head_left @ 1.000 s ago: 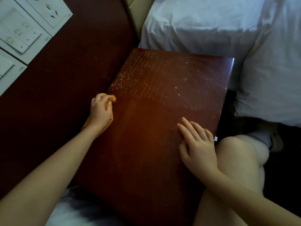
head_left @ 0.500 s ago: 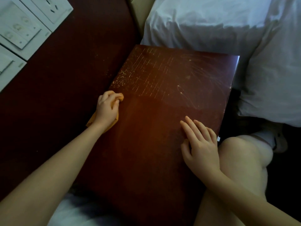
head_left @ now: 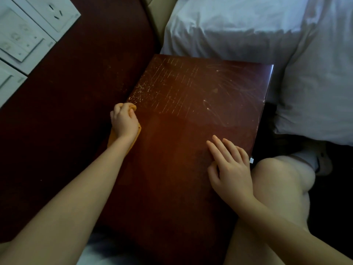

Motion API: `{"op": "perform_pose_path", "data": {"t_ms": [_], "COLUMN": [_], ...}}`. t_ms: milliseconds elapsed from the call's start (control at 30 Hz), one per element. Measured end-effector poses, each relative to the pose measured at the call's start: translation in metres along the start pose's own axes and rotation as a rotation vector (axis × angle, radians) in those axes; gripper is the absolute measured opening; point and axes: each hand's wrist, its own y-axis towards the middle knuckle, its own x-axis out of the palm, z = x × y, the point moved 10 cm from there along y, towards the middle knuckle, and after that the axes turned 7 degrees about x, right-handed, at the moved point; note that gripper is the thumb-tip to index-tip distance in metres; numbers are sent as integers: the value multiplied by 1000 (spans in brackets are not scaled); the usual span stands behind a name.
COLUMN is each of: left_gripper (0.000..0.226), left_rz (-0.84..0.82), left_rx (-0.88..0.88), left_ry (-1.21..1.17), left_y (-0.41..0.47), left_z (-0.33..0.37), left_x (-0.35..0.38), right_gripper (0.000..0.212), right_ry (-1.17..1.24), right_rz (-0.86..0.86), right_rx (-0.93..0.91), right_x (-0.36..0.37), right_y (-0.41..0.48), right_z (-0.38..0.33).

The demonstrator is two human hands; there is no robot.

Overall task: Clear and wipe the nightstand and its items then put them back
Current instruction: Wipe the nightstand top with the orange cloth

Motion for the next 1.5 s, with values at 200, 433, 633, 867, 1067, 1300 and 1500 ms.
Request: {"op": "perform_pose_path", "data": {"t_ms": [200, 433, 633, 867, 1067, 1300, 1500], "left_gripper": [26, 26, 26, 26, 26, 27, 26], "left_rz": [-135, -47, 11, -209, -151, 14, -85], "left_rx": [228, 63, -89, 331, 254, -92, 188], "left_ry": [-57, -33, 1, -58, -39, 32, -43], "left_y": [-13, -8, 4, -12, -9, 1, -14], "left_z": [17, -10, -6, 20, 1, -9, 30], "left_x": [6, -7, -3, 6, 0, -1, 11], "right_gripper": [51, 51, 51, 51, 51, 52, 51], "right_ry": [-20, 7, 26, 38, 47, 42, 46], "right_rz": [4, 11, 2, -11, -5, -15, -13], "right_rx": [6, 25, 40, 38, 39, 48, 50], "right_x": [0, 0, -1, 0, -1, 2, 0], "right_y": [1, 1, 2, 1, 1, 1, 1], "right_z": [1, 4, 5, 5, 5, 7, 6]}}
